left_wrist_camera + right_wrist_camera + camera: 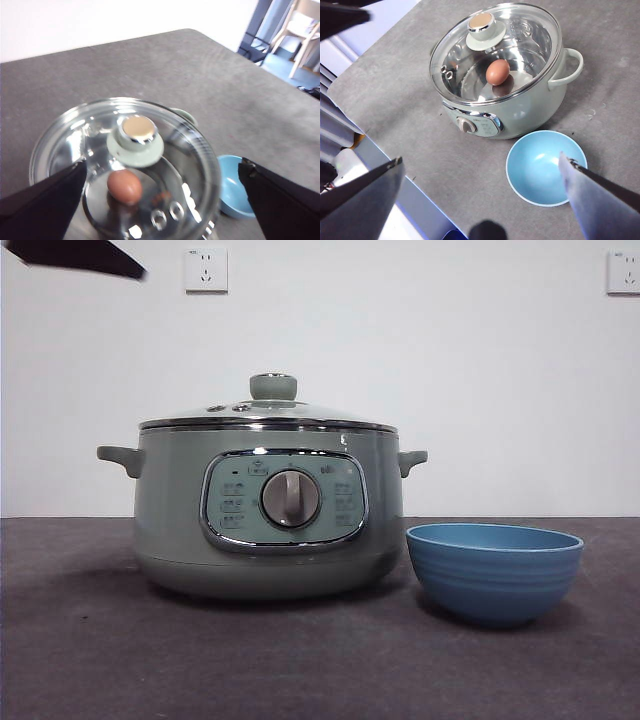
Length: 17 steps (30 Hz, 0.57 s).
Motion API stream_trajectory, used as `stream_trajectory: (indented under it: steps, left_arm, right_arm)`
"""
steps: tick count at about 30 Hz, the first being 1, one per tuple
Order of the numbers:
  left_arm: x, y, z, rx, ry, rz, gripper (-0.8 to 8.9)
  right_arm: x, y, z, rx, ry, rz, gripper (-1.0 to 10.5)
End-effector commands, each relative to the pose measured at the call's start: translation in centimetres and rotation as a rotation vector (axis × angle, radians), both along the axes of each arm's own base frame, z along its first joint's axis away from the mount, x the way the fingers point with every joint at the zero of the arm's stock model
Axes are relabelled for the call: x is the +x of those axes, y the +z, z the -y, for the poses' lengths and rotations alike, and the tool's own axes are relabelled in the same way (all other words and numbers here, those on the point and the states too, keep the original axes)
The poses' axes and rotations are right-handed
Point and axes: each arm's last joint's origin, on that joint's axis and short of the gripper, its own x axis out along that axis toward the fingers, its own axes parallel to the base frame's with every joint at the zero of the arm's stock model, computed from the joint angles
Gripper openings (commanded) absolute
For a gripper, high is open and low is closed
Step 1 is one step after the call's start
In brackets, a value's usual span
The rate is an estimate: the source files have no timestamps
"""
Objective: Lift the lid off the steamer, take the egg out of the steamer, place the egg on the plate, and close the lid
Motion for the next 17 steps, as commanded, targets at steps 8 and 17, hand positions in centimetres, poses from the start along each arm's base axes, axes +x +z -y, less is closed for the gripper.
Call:
stream_trajectory:
  steps: [8, 17]
  left_arm:
    - [4.6, -2.2, 4.3, 0.109, 0.068, 0.079, 5.97]
    - [8.6, -3.8, 7.8, 0.168, 0.036, 0.032, 5.97]
  right_arm:
    - [0.4, -0.1, -0.1, 0.0, -0.001, -0.008, 6.0]
    - [0.4, -0.1, -0.1, 0.005, -0.006, -0.016, 6.0]
